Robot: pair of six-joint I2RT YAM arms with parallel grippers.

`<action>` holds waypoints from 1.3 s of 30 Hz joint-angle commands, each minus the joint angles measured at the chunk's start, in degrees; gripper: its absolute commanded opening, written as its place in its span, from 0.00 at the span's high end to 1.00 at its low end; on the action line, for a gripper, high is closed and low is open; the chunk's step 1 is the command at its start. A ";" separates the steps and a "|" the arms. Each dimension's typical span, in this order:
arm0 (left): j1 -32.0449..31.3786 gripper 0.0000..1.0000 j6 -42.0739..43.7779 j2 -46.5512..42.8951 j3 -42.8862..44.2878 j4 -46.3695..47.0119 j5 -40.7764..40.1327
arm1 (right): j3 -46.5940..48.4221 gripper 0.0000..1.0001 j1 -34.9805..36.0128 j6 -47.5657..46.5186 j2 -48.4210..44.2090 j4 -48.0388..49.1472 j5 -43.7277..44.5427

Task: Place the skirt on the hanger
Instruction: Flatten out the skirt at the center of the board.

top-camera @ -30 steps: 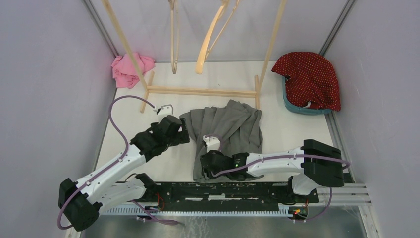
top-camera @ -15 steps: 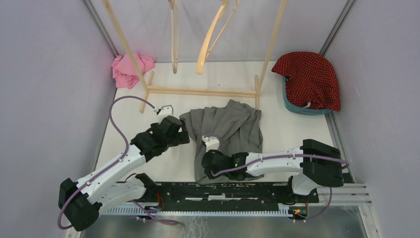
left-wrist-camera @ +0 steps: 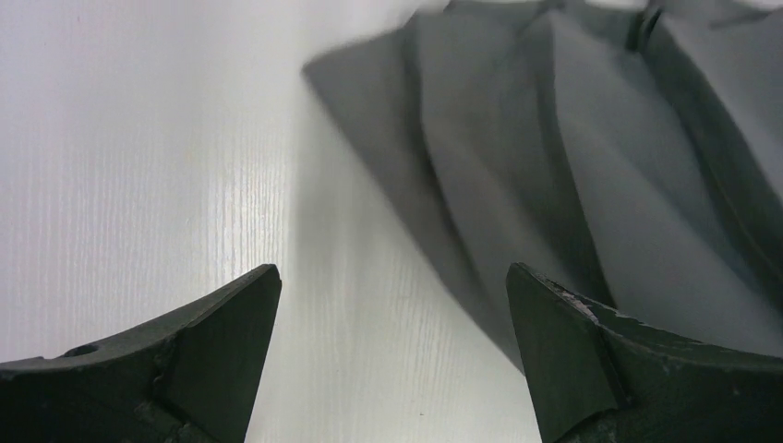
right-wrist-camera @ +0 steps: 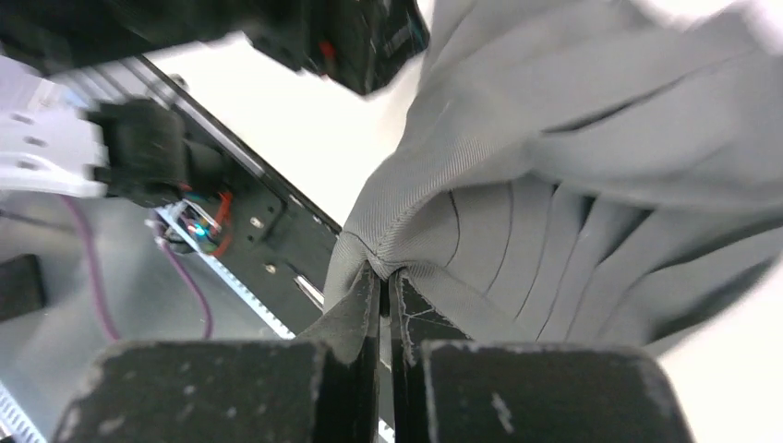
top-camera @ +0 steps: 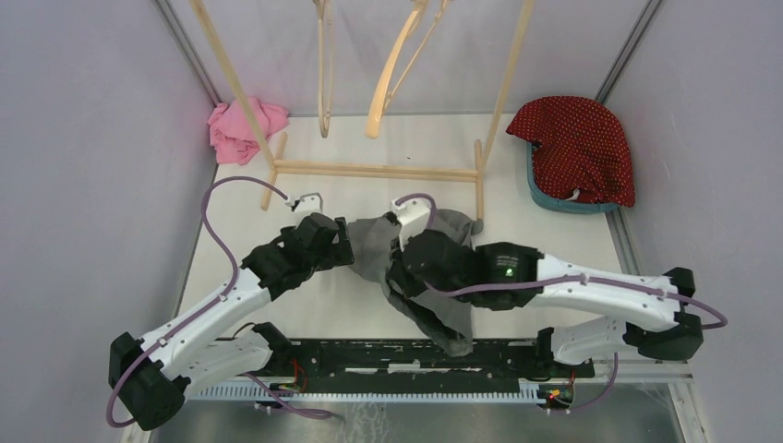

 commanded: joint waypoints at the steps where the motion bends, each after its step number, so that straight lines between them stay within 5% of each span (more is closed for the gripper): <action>1: -0.22 0.01 -1.73 -1.40 4.86 -0.59 -0.31 | 19.60 0.99 -0.91 -8.77 -1.92 -14.64 5.04; 9: -0.23 0.01 -2.44 -6.40 9.70 -5.96 -1.50 | 58.22 0.99 -6.73 -18.25 15.78 -24.70 2.02; 13: -0.23 0.01 -3.33 -12.88 10.57 -8.15 -0.38 | 70.24 0.99 -11.70 -19.41 23.34 -27.00 -2.88; 26: -0.23 0.01 -2.03 -14.67 13.47 -10.64 0.31 | 55.79 0.99 -30.99 -17.69 17.52 -18.19 -19.07; 34: -0.23 0.01 -2.71 -9.79 4.58 0.33 3.53 | 49.60 0.99 -40.48 -18.20 14.14 -16.74 -27.24; 39: -0.27 0.01 1.40 -8.30 -1.92 15.96 5.19 | 50.89 0.99 -43.67 -20.19 13.40 -19.88 -32.15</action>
